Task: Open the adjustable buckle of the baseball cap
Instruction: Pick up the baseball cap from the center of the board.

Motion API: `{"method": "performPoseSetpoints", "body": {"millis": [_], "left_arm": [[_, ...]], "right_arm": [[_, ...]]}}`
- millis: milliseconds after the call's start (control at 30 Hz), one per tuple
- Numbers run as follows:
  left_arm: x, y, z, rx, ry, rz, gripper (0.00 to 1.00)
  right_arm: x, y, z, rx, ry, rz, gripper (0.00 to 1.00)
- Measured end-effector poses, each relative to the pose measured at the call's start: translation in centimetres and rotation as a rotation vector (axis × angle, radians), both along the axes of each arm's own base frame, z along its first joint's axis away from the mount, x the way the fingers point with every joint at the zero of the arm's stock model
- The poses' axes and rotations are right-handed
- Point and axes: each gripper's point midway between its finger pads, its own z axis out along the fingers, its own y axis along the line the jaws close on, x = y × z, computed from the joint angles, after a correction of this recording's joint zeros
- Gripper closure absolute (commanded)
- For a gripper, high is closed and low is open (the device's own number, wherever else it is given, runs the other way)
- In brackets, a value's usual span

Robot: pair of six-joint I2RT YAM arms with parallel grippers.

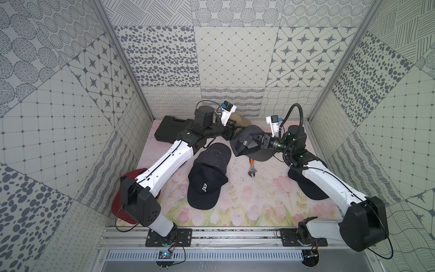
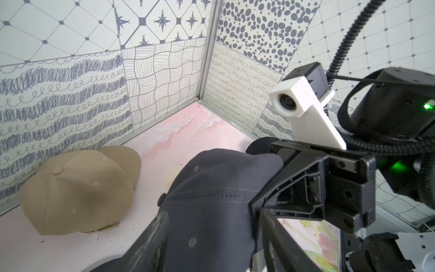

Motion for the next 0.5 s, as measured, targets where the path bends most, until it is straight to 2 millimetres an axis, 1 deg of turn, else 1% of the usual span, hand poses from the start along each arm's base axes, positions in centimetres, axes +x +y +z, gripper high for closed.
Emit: {"method": "performPoseSetpoints", "body": {"millis": [133, 267, 400, 467, 500], "left_arm": [[0.0, -0.9, -0.9, 0.041, 0.000, -0.071, 0.35], [-0.5, -1.5, -2.1, 0.070, 0.017, -0.135, 0.38], [-0.9, -1.8, -3.3, 0.096, 0.040, -0.183, 0.43], [-1.2, -2.0, -3.6, 0.105, 0.047, -0.205, 0.46], [-1.3, -2.0, -3.8, 0.108, 0.050, -0.219, 0.50]], "right_arm": [[-0.3, 0.5, 0.5, -0.036, -0.016, 0.077, 1.00], [-0.4, 1.1, 0.3, -0.067, -0.023, 0.142, 1.00], [-0.6, 1.4, -0.3, -0.093, -0.021, 0.196, 1.00], [-0.7, 1.5, -0.6, -0.105, -0.021, 0.213, 1.00], [-0.7, 1.4, -0.7, -0.111, -0.024, 0.218, 1.00]]}}
